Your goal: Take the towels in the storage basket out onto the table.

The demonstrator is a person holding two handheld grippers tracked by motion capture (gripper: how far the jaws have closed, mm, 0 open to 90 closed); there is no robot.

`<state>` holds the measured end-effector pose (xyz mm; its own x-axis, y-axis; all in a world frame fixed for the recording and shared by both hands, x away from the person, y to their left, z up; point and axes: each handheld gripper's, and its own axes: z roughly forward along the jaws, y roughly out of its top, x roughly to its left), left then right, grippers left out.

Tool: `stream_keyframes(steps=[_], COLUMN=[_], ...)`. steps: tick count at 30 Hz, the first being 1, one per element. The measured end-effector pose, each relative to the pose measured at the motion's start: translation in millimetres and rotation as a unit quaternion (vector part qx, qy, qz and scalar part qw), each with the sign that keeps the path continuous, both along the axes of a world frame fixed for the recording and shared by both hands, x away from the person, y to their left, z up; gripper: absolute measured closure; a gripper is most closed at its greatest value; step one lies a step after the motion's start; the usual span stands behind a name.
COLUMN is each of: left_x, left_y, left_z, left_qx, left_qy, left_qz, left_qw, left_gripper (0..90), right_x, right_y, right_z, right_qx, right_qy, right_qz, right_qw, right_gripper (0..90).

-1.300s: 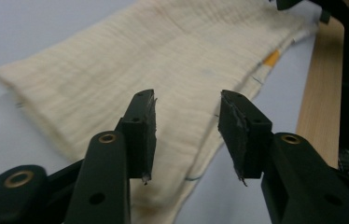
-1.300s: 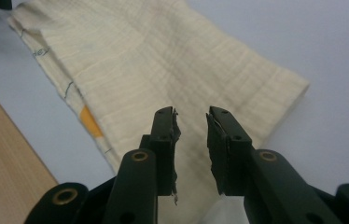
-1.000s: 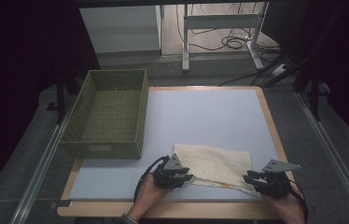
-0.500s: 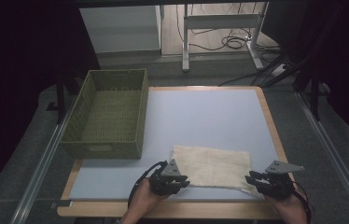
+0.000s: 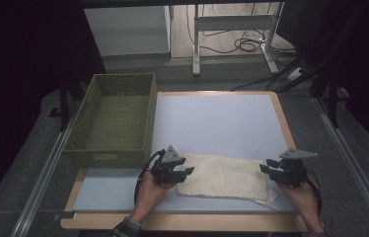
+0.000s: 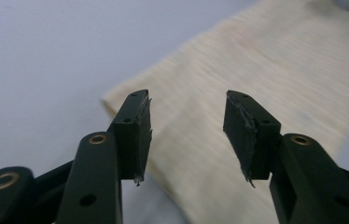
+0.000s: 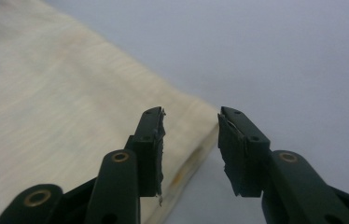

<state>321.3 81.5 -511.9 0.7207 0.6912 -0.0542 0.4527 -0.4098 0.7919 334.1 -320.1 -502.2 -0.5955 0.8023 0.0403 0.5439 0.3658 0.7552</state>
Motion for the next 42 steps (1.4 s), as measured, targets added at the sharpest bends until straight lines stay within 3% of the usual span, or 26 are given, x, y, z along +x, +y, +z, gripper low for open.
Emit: stream_keyframes(steps=[4, 7, 10, 12, 16, 18, 19, 21, 24, 26, 29, 32, 37, 40, 42], left_x=[15.8, 24.7, 35.8, 39.3, 52.6, 53.7, 53.4, 49.9, 43.4, 39.9, 43.2, 47.9, 52.9, 54.9, 55.4], left_y=[-0.5, -2.2, -3.5, -3.3, -5.3, -4.6, -4.8, -4.8, 1.1, 3.5, 5.9, 11.1, 9.0, 3.9, 4.3], left_z=[-1.8, -5.3, -9.3, -10.6, -23.0, -25.9, -25.2, -20.0, -8.9, -6.4, -14.4, -18.9, -21.4, -27.8, -30.9], left_qx=[0.005, 0.017, 0.025, 0.024, 0.027, 0.006, 0.005, 0.016, -0.003, -0.003, 0.021, 0.002, 0.014, 0.04, 0.038], left_qy=[-0.001, 0.001, 0.005, 0.009, 0.047, 0.064, 0.067, 0.047, 0.029, 0.024, 0.027, 0.038, 0.025, 0.015, 0.012], left_qz=[0.031, 0.044, 0.057, 0.057, 0.028, 0.009, 0.007, 0.012, 0.023, 0.033, 0.047, 0.059, 0.052, 0.056, 0.055], left_qw=[0.9995, 0.9989, 0.9981, 0.9981, 0.9981, 0.9979, 0.9977, 0.9987, 0.9993, 0.9992, 0.9983, 0.9976, 0.9982, 0.9975, 0.9977], left_gripper=[52.4, 52.1, 52.7, 53.9, 61.5, 74.4, 81.6, 85.3, 85.5, 85.3, 78.3, 63.2, 49.9, 42.3, 38.5], right_x=[21.0, 20.7, 21.3, 22.4, 30.3, 34.8, 37.4, 44.3, 58.8, 68.5, 87.3, 94.6, 85.6, 77.0, 67.4], right_y=[2.1, 3.0, 4.8, 4.6, 2.0, 2.8, 3.3, 4.9, 8.1, 11.1, 18.1, 22.0, 19.3, 18.1, 17.7], right_z=[-14.1, -16.9, -14.2, -13.0, -10.5, -10.1, -9.7, -8.1, -0.9, 3.8, 1.9, -4.6, 2.0, 4.5, 4.6], right_qx=[-0.01, -0.001, -0.015, -0.018, -0.015, -0.017, -0.018, -0.022, -0.022, -0.019, -0.021, -0.032, -0.02, -0.015, -0.021], right_qy=[0.03, 0.032, 0.025, 0.024, 0.022, 0.022, 0.022, 0.022, 0.014, 0.008, 0.018, 0.031, 0.027, 0.033, 0.033], right_qz=[-0.006, 0.008, 0.01, 0.008, 0.004, 0.007, 0.006, 0.005, 0.002, 0.001, -0.001, -0.004, -0.005, 0.002, 0.009], right_qw=[0.9995, 0.9995, 0.9995, 0.9995, 0.9996, 0.9996, 0.9996, 0.9995, 0.9996, 0.9998, 0.9996, 0.999, 0.9994, 0.9993, 0.9992], right_gripper=[62.8, 84.8, 86.5, 86.5, 86.4, 86.4, 86.4, 86.4, 86.4, 86.4, 85.7, 82.7, 70.9, 66.4, 64.0])
